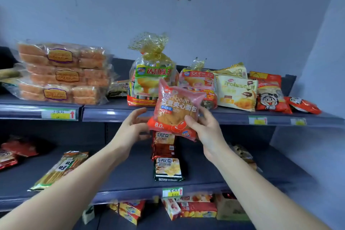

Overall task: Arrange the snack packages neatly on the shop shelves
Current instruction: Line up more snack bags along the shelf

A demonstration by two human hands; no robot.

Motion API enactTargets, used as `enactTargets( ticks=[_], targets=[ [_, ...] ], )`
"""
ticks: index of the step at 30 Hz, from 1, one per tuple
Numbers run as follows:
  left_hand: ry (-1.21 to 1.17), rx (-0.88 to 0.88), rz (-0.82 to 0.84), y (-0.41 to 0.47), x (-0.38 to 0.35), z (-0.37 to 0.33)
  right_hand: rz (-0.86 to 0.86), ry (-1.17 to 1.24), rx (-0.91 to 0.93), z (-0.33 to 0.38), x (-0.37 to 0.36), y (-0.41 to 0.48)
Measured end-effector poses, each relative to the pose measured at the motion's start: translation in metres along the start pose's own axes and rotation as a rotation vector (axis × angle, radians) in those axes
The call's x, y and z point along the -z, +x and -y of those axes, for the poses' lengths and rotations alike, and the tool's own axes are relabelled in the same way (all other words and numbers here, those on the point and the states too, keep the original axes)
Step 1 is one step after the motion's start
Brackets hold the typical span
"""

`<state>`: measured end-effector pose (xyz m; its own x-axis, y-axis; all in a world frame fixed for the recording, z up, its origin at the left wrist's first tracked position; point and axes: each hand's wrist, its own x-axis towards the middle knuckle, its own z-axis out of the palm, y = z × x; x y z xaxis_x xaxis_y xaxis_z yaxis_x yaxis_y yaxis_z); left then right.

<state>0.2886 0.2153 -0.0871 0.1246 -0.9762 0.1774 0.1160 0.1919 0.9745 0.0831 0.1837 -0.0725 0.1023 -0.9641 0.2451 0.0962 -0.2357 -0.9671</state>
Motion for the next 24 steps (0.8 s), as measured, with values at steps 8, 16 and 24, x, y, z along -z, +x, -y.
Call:
enactTargets(
  ticks=[8,16,24],
  targets=[
    [0.144,0.028,0.099,0.008,-0.091,0.030,-0.061,-0.174,-0.093,-0.023,0.094,-0.028],
    [0.266,0.163,-0.022,0.038,-0.181,0.099,-0.119,-0.217,-0.199,-0.065,0.190,-0.015],
    [0.275,0.311,-0.181,0.082,-0.265,0.172,0.000,-0.348,-0.376,-0.115,0.284,0.023]
  ],
)
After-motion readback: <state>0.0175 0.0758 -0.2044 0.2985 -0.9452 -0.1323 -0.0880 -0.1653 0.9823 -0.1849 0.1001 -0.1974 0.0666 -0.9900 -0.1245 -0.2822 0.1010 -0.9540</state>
